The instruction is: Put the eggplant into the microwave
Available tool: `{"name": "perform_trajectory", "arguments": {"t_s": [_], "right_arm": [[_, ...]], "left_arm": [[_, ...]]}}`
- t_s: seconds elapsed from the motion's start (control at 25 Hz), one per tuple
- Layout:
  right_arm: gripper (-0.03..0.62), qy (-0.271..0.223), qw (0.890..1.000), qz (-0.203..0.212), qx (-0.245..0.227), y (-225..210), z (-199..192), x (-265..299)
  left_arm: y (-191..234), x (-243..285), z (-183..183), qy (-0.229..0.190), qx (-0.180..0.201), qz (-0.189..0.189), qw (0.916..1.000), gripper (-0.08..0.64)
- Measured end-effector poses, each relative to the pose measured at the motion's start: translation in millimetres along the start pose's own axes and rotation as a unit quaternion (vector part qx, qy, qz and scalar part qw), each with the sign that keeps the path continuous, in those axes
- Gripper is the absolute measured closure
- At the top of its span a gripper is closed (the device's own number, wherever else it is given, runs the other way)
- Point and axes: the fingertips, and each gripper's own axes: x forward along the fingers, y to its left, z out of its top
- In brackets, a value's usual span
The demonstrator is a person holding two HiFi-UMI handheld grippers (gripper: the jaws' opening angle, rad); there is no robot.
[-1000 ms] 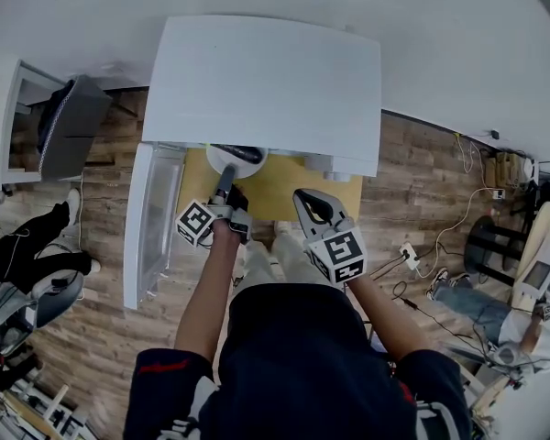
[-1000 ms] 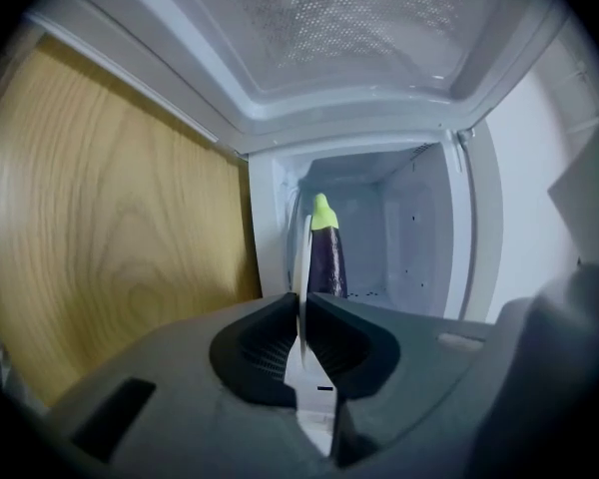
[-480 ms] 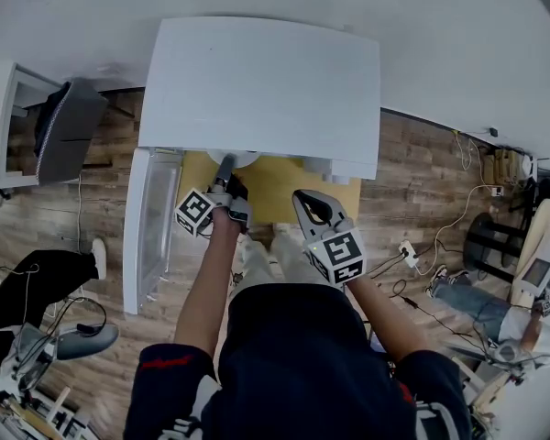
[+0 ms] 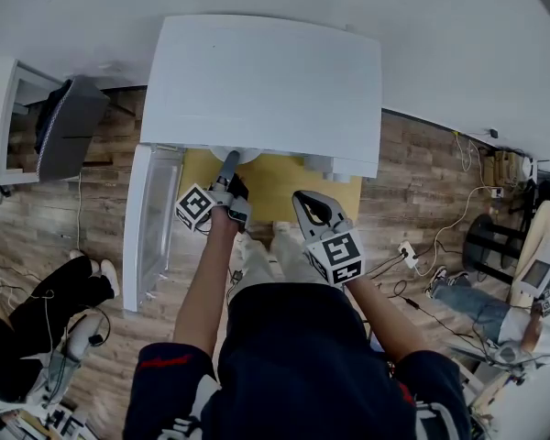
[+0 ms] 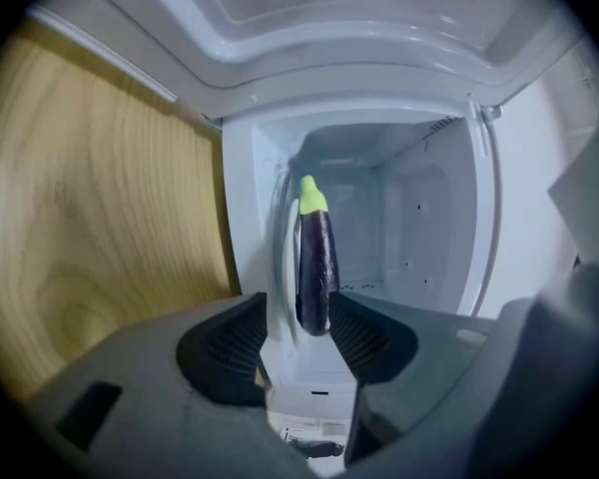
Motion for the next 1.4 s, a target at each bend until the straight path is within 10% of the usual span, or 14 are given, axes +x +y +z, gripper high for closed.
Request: {"name": "perform_trajectory", "arguments": {"t_s": [0.16, 0.44, 0.8, 1.08, 1.4], "right_arm": [[0.58, -0.001, 1.0, 0.003, -0.001, 4, 0, 0], [0.58, -0.002, 1.0, 0.012, -0.003, 13, -2, -1], [0.58, 0.001, 1.0, 0.015, -0.009, 23, -5, -4], [0.58, 0.002, 1.0, 0.011, -0.011, 26, -12, -6], [0.58, 0.002, 1.0, 0.006, -0.005, 27, -17, -10]], "left_arm": [[-7, -11, -5, 0.029, 0.067, 0.005, 0.9973, 0.368], [0, -32, -21, 0.103, 0.218, 0.061, 0.9686, 0.404], [17, -51, -19, 0.147, 0.332, 0.164, 0.9172, 0.536], [16, -51, -20, 0.172, 0.429, 0.207, 0.8622, 0.543], [12, -36, -20, 0.173, 0.445, 0.209, 0.8535, 0.543]]}}
